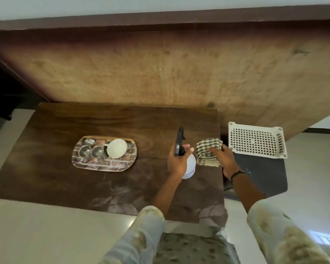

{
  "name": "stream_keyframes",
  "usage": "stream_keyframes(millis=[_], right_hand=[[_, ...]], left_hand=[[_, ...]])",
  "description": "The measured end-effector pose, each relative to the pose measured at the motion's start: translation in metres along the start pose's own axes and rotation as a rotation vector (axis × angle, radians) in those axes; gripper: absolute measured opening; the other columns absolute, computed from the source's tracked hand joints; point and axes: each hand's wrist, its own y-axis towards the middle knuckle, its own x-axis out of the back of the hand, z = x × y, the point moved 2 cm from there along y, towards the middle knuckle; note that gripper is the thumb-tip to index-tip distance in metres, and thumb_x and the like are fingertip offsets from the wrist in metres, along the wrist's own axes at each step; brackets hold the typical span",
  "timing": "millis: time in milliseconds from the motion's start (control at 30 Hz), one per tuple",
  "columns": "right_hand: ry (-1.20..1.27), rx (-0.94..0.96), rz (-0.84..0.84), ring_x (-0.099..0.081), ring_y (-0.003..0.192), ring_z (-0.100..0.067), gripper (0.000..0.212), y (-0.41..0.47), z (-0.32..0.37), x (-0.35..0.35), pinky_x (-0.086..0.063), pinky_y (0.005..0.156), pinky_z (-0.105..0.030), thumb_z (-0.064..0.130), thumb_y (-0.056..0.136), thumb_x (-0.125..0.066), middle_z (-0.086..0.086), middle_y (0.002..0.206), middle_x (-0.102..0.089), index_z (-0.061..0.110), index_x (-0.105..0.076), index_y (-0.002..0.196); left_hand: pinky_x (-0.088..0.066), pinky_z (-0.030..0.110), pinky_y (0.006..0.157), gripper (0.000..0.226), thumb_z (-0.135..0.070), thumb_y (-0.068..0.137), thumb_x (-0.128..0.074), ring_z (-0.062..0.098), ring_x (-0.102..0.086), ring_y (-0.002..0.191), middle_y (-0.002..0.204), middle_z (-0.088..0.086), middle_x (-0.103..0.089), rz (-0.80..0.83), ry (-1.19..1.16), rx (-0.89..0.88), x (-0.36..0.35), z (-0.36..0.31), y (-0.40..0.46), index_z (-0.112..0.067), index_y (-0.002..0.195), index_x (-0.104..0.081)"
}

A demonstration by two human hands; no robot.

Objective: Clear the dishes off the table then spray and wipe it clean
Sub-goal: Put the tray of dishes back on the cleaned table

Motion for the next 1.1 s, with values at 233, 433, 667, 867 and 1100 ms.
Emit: stream_keyframes(millis=[233, 433, 667, 867, 1100], right_hand=[[-0.01, -0.111, -0.137, -0.063, 0.101, -0.025, 0.033, 0.099, -0.011, 0.143, -0.05, 0.086, -0.035, 0.007, 0.09, -0.066, -0.007, 0.114, -0.067, 0.007, -0.063, 0.122], [-0.076, -0.09, -0.213, -0.061, 0.113, -0.032, 0.042, 0.184, -0.023, 0.247, -0.048, 0.102, -0.05, 0.005, 0.088, -0.064, -0.012, 0.127, -0.063, 0.008, -0.058, 0.13], [-0.093, -0.122, -0.22, -0.06, 0.114, -0.037, 0.033, 0.266, -0.037, 0.294, -0.048, 0.101, -0.052, 0.009, 0.094, -0.058, -0.02, 0.124, -0.063, 0.004, -0.057, 0.126], [-0.228, -0.132, -0.098, -0.055, 0.123, -0.033, 0.043, 0.295, -0.064, 0.299, -0.044, 0.106, -0.049, 0.011, 0.097, -0.056, -0.016, 0.135, -0.057, 0.008, -0.046, 0.139], [-0.728, -0.01, -0.238, -0.053, 0.121, -0.043, 0.053, 0.294, -0.064, 0.301, -0.043, 0.1, -0.048, 0.016, 0.096, -0.056, -0.023, 0.135, -0.053, 0.004, -0.035, 0.143]], left_hand=[[-0.042, -0.001, 0.074, 0.029, -0.009, 0.078, -0.074, -0.015, -0.06, 0.08, 0.104, 0.007, -0.07, 0.046, 0.07, -0.018, -0.158, 0.023, 0.038, -0.019, 0.102, -0.061], [-0.047, 0.025, 0.096, 0.031, -0.019, 0.077, -0.076, 0.009, -0.061, 0.1, 0.109, 0.001, -0.07, 0.03, 0.139, -0.061, -0.261, 0.042, 0.071, -0.008, 0.105, -0.068], [-0.05, 0.022, 0.09, 0.036, -0.015, 0.078, -0.075, 0.004, -0.065, 0.094, 0.097, 0.0, -0.069, -0.011, 0.071, -0.125, -0.329, 0.07, 0.115, -0.001, 0.109, -0.066], [-0.054, 0.039, 0.09, 0.031, -0.022, 0.075, -0.075, 0.013, -0.066, 0.094, 0.092, -0.003, -0.069, -0.053, 0.031, -0.166, -0.359, 0.102, 0.14, -0.017, 0.105, -0.066], [-0.049, 0.013, 0.077, 0.038, -0.01, 0.076, -0.077, 0.004, -0.063, 0.081, 0.086, 0.002, -0.068, -0.045, 0.132, -0.196, -0.375, 0.12, 0.154, 0.002, 0.11, -0.065]])
